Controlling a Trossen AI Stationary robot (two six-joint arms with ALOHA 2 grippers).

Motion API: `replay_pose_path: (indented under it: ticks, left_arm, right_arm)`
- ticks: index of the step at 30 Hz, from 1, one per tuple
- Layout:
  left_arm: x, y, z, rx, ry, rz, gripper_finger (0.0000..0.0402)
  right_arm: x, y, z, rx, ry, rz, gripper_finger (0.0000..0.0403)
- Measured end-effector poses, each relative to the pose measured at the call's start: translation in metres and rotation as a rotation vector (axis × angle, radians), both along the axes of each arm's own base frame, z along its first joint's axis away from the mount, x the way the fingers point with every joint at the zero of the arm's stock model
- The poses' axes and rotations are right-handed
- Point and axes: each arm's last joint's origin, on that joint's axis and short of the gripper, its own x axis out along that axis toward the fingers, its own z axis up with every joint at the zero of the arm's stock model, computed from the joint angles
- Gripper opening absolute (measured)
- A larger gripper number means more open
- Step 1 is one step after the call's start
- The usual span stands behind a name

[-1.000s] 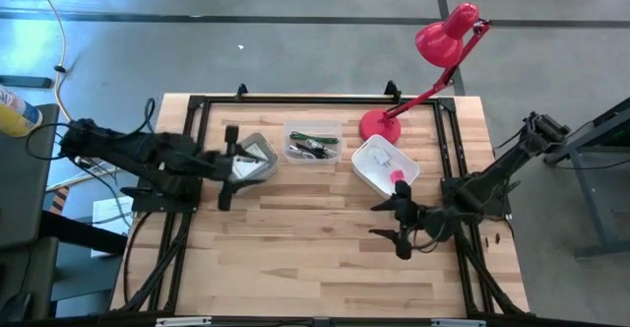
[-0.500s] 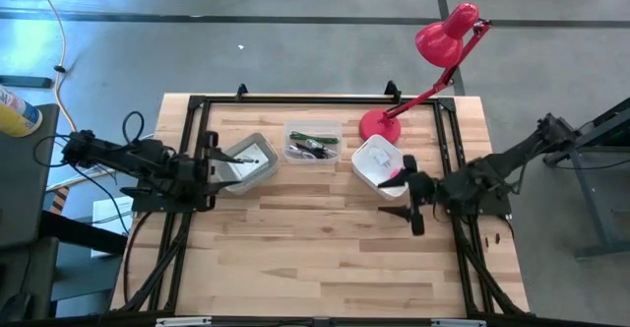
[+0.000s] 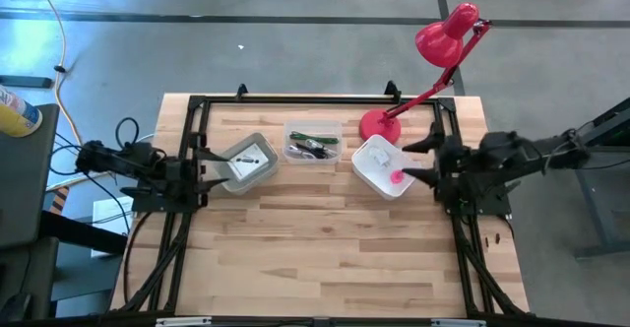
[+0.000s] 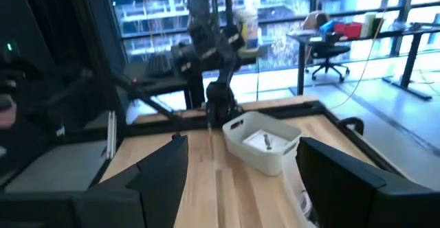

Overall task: Pick and place items into bin
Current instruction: Return to Home Position

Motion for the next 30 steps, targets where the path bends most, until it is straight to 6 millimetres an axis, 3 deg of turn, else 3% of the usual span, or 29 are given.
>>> replay_pose_path:
  ticks: [5,12,17,24,30]
  left_arm:
    - [-0.006,0.002,-0.015,0.003,-0.019,0.026,0.0200]
    - [-0.003,0.003,-0.029,-0.041,0.080,0.075,0.0200]
    - [-0.004,0.005,-0.028,-0.067,0.073,0.134,0.0200]
    - [-0.004,0.006,-0.030,-0.100,0.084,0.160,0.0200]
    - [-0.004,0.007,-0.027,-0.096,0.060,0.196,0.0200]
  right_arm:
    - [-0.009,-0.005,-0.007,0.058,-0.054,0.008,0.0259]
    - [-0.009,-0.007,-0.084,0.195,-0.266,0.067,0.0259]
    - [-0.013,-0.007,-0.118,0.245,-0.347,0.106,0.0259]
    - [-0.019,-0.010,-0.144,0.269,-0.356,0.093,0.0259]
    - [-0.025,-0.017,-0.147,0.263,-0.336,0.072,0.0259]
